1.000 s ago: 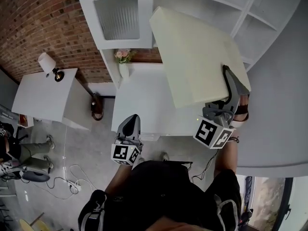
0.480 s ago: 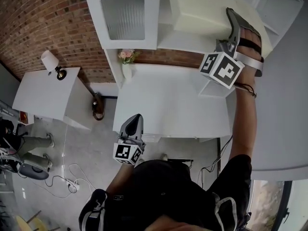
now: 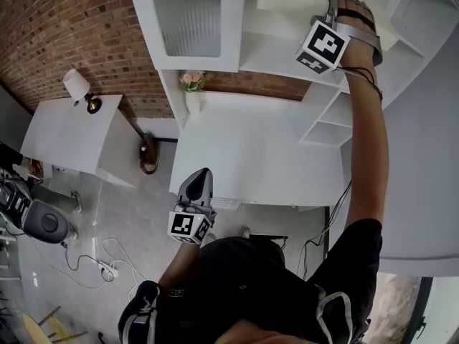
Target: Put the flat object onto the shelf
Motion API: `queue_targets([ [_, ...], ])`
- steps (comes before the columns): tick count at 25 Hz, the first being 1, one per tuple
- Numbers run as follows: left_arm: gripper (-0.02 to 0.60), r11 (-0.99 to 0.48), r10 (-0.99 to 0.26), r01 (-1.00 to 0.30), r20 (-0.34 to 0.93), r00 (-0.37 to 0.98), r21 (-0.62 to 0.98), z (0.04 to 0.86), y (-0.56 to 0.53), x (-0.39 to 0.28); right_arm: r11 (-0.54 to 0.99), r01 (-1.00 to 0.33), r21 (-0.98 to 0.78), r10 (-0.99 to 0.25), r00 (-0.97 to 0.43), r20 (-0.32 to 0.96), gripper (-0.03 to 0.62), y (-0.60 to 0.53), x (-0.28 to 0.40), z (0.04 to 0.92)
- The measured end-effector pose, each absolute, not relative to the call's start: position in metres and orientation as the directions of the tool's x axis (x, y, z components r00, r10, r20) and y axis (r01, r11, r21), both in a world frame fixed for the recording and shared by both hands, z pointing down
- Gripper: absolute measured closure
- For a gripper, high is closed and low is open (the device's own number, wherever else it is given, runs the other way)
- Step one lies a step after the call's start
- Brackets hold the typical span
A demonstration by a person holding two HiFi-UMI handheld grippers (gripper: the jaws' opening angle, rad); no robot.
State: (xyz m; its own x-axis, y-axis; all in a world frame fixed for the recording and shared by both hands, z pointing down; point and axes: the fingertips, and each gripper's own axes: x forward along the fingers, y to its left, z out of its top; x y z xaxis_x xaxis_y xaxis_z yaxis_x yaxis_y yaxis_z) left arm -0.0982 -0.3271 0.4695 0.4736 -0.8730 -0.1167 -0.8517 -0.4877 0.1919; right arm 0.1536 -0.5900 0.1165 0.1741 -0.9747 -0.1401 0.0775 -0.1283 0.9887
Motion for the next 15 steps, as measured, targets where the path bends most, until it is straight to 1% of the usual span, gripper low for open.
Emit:
queue_targets([
  [3,0.569,-0.481,-0.877,-0.856,-0.111,0.468,0.193,0.472,-0.331,-0.099,-0.062,0.044,0.997,-0.985,0.160,-0.068,0.271,-0.618,0.150,0.119],
  [5,0.569,-0.474,-0.881,-0.860,-0.107,0.462,0.190,0.472,-0.333,-0.100,-0.017,0.035,0.999,-0.985,0.170,-0.023,0.242,-0.636,0.149,0.122],
  [10,0.569,-0.450,-0.893,-0.874,-0.097,0.440,0.183,0.474,-0.341,-0.104,0.062,0.029,0.998,-0.978,0.204,0.055,0.213,-0.685,0.159,0.122],
  [12,0.569,-0.434,-0.901,-0.882,-0.087,0.425,0.184,0.475,-0.345,-0.108,0.073,0.032,0.997,-0.975,0.210,0.065,0.194,-0.702,0.162,0.123],
  [15,0.569,-0.424,-0.906,-0.887,-0.086,0.416,0.183,0.475,-0.349,-0.110,0.062,0.040,0.997,-0.976,0.213,0.052,0.187,-0.720,0.164,0.122],
])
